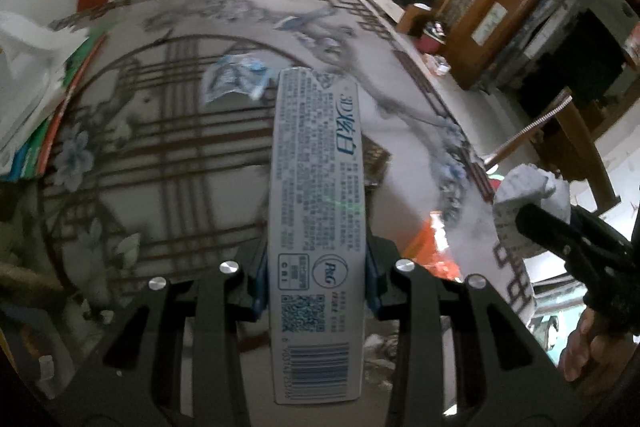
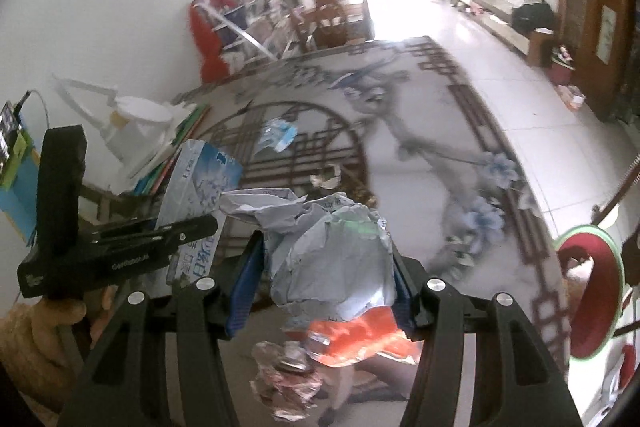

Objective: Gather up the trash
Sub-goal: 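Carry the toothpaste box and foil with both grippers over the red bucket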

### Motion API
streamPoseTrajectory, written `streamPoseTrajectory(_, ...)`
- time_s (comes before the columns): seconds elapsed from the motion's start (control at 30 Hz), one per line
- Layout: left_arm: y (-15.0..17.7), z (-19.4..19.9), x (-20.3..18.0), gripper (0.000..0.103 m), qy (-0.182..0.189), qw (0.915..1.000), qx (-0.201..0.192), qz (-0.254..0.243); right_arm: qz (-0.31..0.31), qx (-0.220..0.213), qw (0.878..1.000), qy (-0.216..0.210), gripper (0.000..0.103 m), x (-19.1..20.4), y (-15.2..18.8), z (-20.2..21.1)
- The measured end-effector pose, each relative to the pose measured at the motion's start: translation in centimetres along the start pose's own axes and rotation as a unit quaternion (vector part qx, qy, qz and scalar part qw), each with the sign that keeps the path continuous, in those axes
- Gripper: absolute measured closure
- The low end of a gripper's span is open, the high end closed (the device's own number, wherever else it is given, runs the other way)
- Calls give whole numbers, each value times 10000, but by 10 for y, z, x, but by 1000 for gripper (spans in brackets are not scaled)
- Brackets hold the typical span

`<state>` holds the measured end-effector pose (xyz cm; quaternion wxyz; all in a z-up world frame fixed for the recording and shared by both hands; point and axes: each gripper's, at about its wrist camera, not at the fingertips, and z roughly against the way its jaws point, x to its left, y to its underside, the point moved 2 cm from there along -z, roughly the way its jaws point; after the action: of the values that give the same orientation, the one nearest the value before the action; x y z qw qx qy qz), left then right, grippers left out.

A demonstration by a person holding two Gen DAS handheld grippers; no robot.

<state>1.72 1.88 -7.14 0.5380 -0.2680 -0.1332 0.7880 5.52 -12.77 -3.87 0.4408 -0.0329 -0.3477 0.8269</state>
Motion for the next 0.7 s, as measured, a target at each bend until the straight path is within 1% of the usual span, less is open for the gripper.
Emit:
streamPoseTrajectory(0.17,-2,-4,-25,68,65,9998,2,-204,-228,-53,9996,172,48,-27,8,14)
streamPoseTrajectory(0.3,-5,-6,-43,68,32,9993,-48,-357,-383,-112,9989,266,48,-46,12,24)
streamPoseTrajectory(0.7,-23,-17,-86,68,41,9990,-137,-422,-638,-143,9971,393,47,-105,13,41)
